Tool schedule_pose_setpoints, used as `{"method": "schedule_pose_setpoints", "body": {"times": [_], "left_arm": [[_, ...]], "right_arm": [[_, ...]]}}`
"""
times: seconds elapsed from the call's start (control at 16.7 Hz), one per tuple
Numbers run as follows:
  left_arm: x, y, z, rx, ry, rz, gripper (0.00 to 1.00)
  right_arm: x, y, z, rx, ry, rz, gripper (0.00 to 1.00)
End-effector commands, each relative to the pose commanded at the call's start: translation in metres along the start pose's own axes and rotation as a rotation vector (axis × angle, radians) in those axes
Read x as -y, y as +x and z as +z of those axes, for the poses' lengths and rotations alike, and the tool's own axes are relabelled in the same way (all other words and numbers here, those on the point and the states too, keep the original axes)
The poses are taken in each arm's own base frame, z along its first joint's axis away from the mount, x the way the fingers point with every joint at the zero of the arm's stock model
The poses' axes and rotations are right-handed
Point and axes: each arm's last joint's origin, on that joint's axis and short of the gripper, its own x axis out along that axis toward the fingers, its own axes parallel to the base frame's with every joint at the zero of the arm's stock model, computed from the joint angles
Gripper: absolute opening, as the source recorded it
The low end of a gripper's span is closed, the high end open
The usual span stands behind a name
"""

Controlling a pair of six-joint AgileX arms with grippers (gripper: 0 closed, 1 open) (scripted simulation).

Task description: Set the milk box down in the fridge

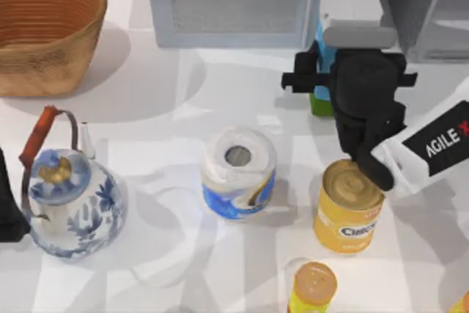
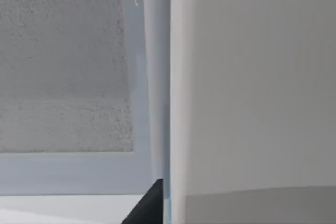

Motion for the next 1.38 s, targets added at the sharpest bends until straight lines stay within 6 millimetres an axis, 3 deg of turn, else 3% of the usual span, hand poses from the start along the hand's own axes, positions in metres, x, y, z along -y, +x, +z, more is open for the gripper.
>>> {"method": "schedule_pose_setpoints", "body": {"times": [0.3,0.54,0.96,1.38], "left_arm": [[0.0,0.0,0.0,0.0,0.0,0.0,1.0],[0.0,0.0,0.0,0.0,0.0,0.0,1.0],[0.0,0.0,0.0,0.0,0.0,0.0,1.0],[0.0,0.0,0.0,0.0,0.0,0.0,1.0]], "right_arm": [[-0.004,0.001,0.026,0.041,0.022,0.006,0.0],[-0.006,-0.004,0.071,0.027,0.015,0.005,0.0],[-0.002,-0.029,0.154,0.02,0.011,0.003,0.0],[0.005,-0.032,0.153,0.006,0.0,-0.002,0.0]]}}
